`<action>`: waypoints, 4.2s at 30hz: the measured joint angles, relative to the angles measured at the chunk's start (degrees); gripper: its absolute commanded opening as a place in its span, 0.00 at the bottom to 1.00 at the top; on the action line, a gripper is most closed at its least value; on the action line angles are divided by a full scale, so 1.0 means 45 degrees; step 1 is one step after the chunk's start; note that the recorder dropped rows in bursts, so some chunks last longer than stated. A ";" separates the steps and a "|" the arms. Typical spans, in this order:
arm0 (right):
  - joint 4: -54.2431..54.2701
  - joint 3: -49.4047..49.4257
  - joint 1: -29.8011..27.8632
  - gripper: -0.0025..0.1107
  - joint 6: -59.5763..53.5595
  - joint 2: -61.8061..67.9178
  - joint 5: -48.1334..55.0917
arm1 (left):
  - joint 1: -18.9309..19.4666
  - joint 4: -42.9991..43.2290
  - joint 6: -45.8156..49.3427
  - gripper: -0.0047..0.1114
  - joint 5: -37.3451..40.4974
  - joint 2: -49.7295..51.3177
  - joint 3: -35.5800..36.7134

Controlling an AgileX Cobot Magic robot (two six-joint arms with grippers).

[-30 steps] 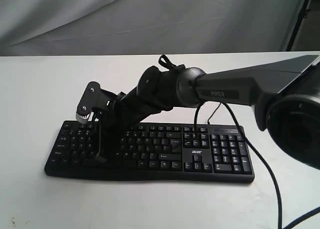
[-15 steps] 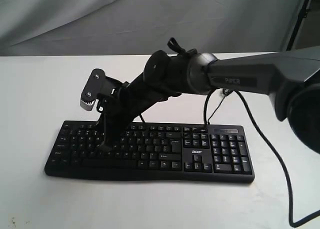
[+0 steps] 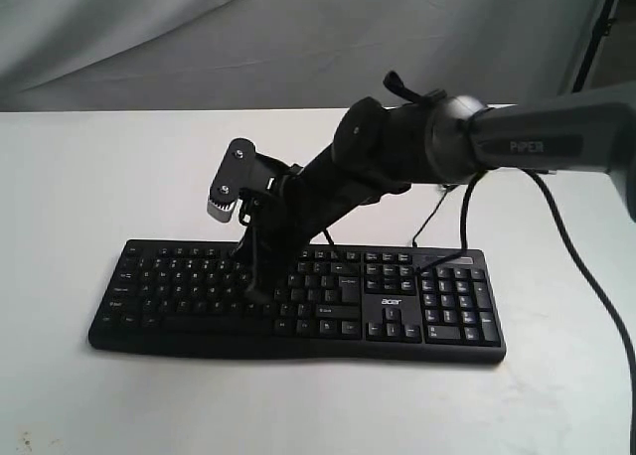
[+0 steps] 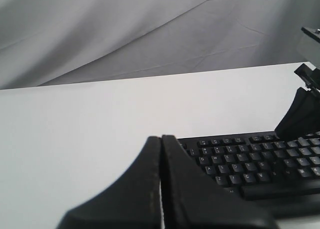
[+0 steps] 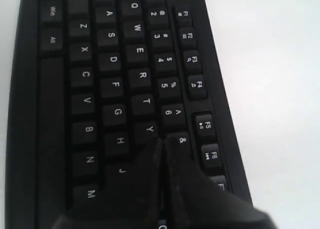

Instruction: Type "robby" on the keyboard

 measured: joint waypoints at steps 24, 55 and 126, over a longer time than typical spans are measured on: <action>-0.0002 0.0484 -0.0646 0.02 -0.0153 -0.0203 0.0910 | 0.0000 0.0000 0.0000 0.04 0.0000 0.0000 0.0000; -0.0165 0.0736 -0.0646 0.02 -0.0153 -0.0222 0.0456 | 0.0000 0.0000 0.0000 0.04 0.0000 0.0000 0.0000; -0.0169 0.0937 -0.0312 0.02 -0.0197 -0.0462 0.0254 | 0.0000 0.0000 0.0000 0.04 0.0000 0.0000 0.0000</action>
